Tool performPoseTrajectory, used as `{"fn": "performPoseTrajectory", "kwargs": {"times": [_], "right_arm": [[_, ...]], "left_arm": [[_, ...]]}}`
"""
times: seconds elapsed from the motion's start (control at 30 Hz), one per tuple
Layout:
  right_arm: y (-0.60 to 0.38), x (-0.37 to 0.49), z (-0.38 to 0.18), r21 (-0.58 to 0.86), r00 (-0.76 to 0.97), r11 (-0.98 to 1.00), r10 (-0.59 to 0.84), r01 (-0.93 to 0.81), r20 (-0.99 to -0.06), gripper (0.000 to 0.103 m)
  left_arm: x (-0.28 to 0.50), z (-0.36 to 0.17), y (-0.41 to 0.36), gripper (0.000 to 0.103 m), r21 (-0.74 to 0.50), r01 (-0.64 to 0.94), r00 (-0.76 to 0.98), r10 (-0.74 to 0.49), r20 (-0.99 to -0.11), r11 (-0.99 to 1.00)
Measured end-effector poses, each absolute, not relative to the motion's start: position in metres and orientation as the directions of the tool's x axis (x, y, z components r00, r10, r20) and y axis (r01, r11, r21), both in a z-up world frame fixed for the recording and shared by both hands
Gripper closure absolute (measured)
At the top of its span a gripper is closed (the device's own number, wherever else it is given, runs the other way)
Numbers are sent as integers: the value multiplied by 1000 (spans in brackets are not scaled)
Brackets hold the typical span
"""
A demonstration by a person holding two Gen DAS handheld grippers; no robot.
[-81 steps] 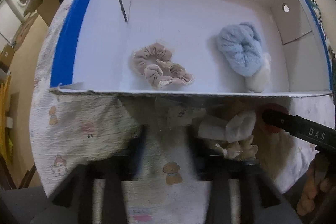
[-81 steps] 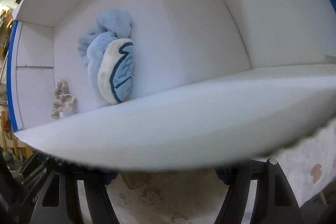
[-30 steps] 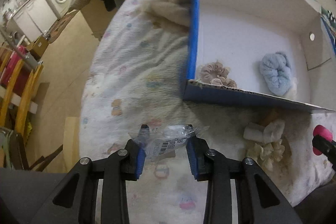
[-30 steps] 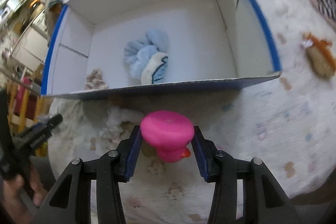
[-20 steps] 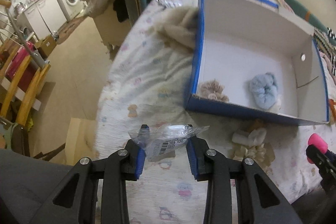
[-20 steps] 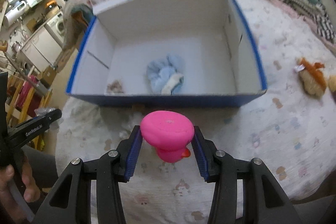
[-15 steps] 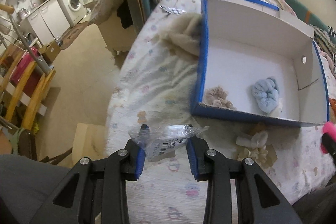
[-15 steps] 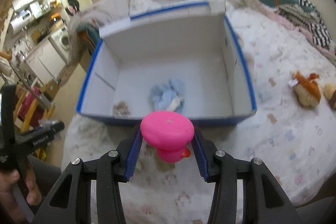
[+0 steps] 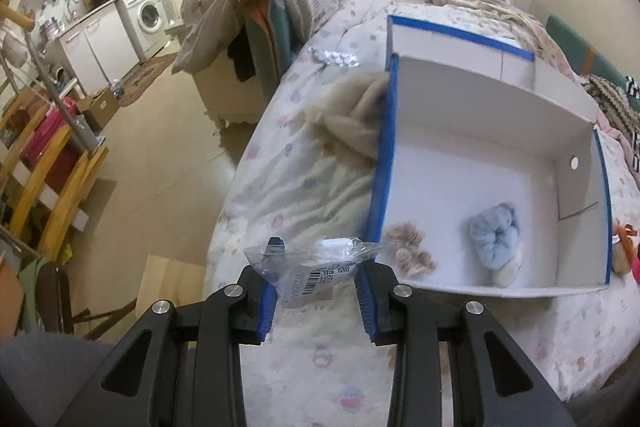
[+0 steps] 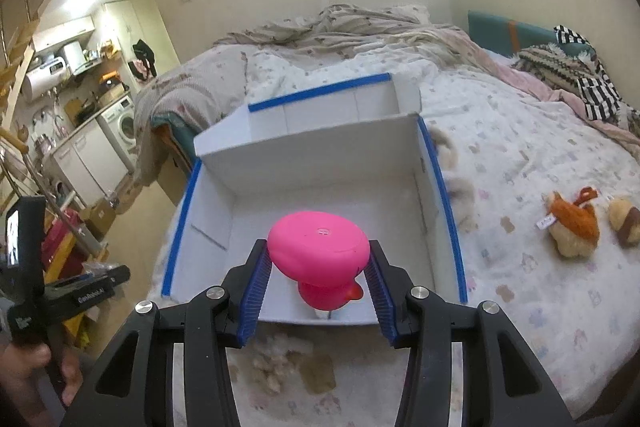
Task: Organize soft objects
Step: 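Lower packet and pink toy into the box and open both tools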
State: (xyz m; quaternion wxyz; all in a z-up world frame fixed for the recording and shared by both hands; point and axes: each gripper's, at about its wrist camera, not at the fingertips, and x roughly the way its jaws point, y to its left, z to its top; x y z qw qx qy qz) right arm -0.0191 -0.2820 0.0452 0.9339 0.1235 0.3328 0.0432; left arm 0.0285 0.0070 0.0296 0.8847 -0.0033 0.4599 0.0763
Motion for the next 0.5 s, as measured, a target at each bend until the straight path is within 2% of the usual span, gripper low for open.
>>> {"fn": "performPoseTrajectory", "kwargs": {"times": [0.33, 0.5], "right_arm": [[-277, 31, 71, 210, 798, 977, 159, -42, -581, 53], [-278, 57, 65, 197, 793, 979, 153, -42, -590, 53]], "left_arm": [[66, 50, -26, 72, 122, -65, 626, 136, -768, 990], [86, 56, -38, 72, 144, -47, 652, 140, -745, 988]]}}
